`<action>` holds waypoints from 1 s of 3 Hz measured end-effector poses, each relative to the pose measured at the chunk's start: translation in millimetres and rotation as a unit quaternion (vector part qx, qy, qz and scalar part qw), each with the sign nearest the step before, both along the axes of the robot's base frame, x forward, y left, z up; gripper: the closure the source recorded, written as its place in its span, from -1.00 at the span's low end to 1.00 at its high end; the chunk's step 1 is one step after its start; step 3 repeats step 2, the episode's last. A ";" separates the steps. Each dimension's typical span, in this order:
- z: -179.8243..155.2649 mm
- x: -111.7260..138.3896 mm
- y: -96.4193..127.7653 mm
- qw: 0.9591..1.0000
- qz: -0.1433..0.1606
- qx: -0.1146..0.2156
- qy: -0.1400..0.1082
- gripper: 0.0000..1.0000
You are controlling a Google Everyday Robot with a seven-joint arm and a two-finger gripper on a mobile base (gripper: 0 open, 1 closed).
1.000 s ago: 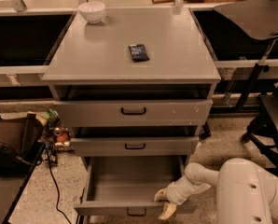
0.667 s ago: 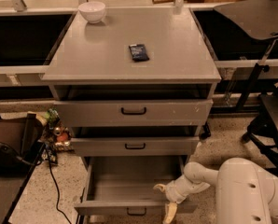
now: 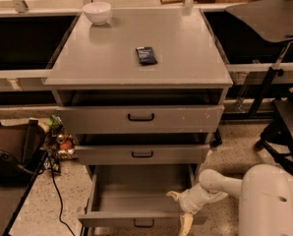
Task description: Open bottom drawer
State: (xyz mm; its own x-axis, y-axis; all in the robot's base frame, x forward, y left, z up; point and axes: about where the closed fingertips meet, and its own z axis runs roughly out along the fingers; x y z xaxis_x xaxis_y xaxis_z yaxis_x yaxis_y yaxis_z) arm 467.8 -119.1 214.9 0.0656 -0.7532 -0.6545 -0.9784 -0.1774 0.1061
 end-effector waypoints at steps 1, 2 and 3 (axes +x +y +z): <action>52.0 -10.3 -11.0 0.999 0.011 -0.018 -0.050 -1.00; 94.5 -24.4 -17.9 0.997 0.026 -0.005 -0.077 -1.00; 94.5 -24.4 -17.9 0.997 0.026 -0.005 -0.077 -1.00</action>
Offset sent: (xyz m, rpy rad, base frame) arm -0.0268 -0.0377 0.1608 0.0412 -0.2420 0.1049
